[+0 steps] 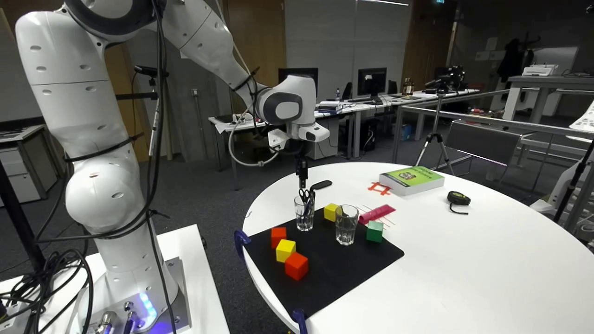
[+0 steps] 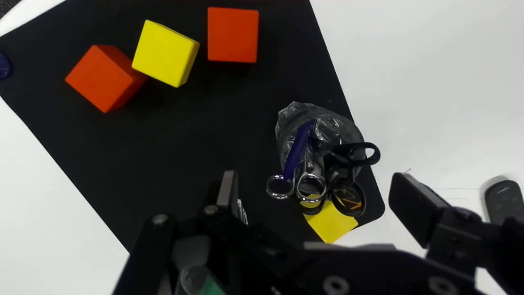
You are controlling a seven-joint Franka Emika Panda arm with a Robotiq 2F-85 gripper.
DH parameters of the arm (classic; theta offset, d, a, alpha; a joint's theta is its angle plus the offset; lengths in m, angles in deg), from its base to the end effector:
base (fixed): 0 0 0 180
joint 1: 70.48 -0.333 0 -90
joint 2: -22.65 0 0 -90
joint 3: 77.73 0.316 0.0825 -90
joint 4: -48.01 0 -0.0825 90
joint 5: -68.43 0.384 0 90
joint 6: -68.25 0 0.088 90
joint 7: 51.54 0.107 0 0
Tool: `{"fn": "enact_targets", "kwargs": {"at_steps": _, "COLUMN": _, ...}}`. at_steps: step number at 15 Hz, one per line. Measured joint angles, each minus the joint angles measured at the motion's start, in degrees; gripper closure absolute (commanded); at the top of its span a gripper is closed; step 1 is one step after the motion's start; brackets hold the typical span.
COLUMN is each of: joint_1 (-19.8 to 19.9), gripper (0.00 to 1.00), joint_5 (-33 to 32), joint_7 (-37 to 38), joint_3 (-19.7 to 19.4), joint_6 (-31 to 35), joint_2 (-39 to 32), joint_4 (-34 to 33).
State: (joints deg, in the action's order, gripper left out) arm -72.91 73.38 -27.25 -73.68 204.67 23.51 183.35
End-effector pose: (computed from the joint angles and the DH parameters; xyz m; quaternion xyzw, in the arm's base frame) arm 0.4978 0.0574 0.3361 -0.9821 0.1850 -0.0084 0.0332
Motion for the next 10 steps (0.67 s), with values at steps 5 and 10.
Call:
{"fn": "enact_targets", "kwargs": {"at_steps": 5, "joint_1": -1.03, "gripper": 0.00, "joint_5": -1.05, "joint_7": 2.74, "joint_3": 0.07, "joint_6": 0.01, "joint_2": -3.08, "joint_4": -2.43}}
{"fn": "enact_targets", "kwargs": {"at_steps": 10, "joint_1": -2.49, "gripper": 0.00, "joint_5": -5.35, "joint_7": 7.12, "joint_3": 0.07, "joint_6": 0.02, "joint_2": -6.15, "joint_4": -4.07}}
